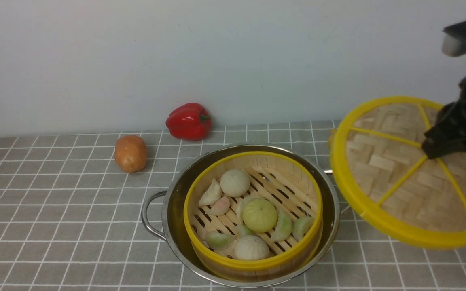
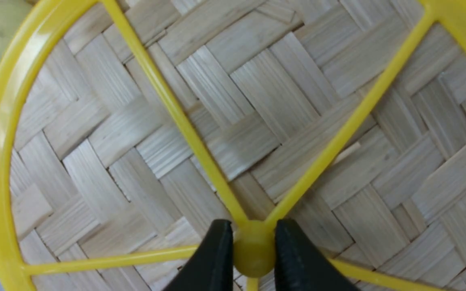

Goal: Place the steamer in the pot on the grey tablecloth, and put the lid on the steamer.
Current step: 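Place the bamboo steamer lid onto the steamer basket in the pot with the right gripper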

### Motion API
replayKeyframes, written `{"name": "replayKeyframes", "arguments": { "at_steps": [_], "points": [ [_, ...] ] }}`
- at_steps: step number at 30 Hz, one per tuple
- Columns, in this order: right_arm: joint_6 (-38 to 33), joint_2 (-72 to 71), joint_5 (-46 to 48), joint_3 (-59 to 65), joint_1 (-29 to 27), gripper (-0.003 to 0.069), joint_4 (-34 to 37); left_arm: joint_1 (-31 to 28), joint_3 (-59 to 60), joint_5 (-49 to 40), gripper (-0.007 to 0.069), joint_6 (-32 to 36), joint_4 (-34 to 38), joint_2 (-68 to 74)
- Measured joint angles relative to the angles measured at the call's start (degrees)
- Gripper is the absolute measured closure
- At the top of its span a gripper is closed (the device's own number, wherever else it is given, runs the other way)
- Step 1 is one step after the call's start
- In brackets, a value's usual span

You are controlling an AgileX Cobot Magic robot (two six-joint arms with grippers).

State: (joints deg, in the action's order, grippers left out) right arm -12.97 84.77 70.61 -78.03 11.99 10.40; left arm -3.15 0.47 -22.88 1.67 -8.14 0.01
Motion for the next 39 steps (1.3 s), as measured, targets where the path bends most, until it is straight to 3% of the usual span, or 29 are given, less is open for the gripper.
{"name": "replayKeyframes", "arguments": {
  "at_steps": [11,16,22,29,39],
  "points": [
    [-3.4,18.2,0.1,-22.9,15.6,0.0513,-2.4,0.0,0.0,0.0,0.0382,0.0,0.0,0.0],
    [-9.8,23.9,0.1,-29.2,19.8,0.0513,-3.1,0.0,0.0,0.0,0.0382,0.0,0.0,0.0],
    [-22.4,26.6,0.1,-30.5,24.1,0.0513,-3.2,0.0,0.0,0.0,0.0382,0.0,0.0,0.0],
    [-34.1,26.6,0.2,-30.6,25.2,0.0513,-0.1,0.0,0.0,0.0,0.0382,0.0,0.0,0.0],
    [-30.6,26.6,0.1,-29.1,25.2,0.0513,0.6,0.0,0.0,0.0,0.0382,0.0,0.0,0.0]
  ]
}}
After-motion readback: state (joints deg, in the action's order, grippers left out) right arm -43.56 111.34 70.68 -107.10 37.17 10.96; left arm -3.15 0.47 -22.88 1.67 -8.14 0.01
